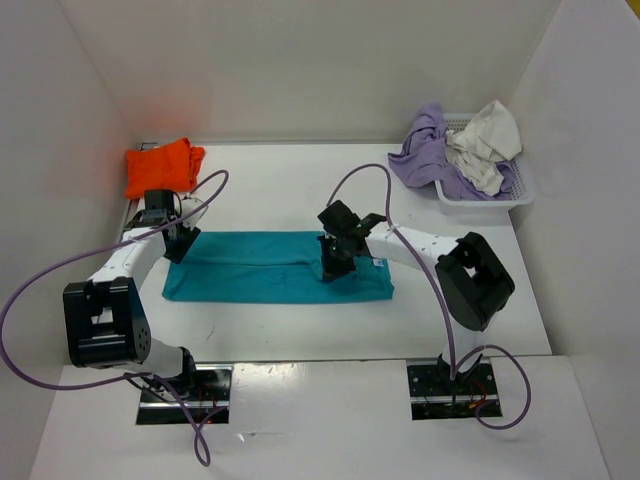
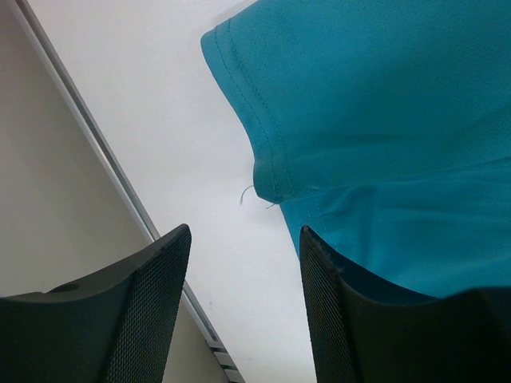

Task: Fold and stack the t-shirts
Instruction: Fold the other side of the tshirt into a rectangle

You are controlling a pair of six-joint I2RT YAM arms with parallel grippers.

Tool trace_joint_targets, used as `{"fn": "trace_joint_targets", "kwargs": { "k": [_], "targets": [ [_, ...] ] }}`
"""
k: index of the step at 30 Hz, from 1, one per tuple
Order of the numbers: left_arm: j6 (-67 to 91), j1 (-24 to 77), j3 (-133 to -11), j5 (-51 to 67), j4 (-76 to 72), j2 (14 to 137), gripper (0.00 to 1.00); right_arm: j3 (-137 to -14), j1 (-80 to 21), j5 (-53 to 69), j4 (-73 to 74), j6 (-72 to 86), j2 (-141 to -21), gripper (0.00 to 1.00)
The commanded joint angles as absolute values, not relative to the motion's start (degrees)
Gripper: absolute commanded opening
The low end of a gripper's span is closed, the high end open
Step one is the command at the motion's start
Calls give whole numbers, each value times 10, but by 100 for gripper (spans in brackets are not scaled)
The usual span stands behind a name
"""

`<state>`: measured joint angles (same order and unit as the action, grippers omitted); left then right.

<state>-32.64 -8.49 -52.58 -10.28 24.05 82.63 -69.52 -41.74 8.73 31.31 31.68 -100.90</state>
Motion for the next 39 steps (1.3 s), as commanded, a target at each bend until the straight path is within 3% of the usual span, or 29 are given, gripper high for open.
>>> {"fn": "trace_joint_targets", "kwargs": {
  "k": [1,15,21,22,23,24,29,36,39],
  "targets": [
    [-315,-84,-533,-105,243,817,64,-657,-424,100,292,344,-988,0],
    [-308,-84,-533,-111,243,795,69,-721,-436,43,364,358,-891,2],
    [-308,-78,-565,-89,269,790,71,-714,-386,-15,394,364,-920,5],
    [-308,-69,-576,-79,279,790,73,-704,-378,-20,394,364,-920,12],
    [-308,-62,-604,-67,289,783,73,-699,-371,-20,394,364,-910,37],
    [-308,-51,-619,-53,300,776,73,-689,-371,-25,388,364,-901,41],
    [-297,84,-689,36,351,764,73,-646,-349,-10,362,364,-877,43],
    [-257,278,-694,43,362,840,74,-615,-343,7,338,370,-907,46],
    [-230,347,-688,48,347,875,74,-598,-343,7,331,370,-907,34]
  ]
}}
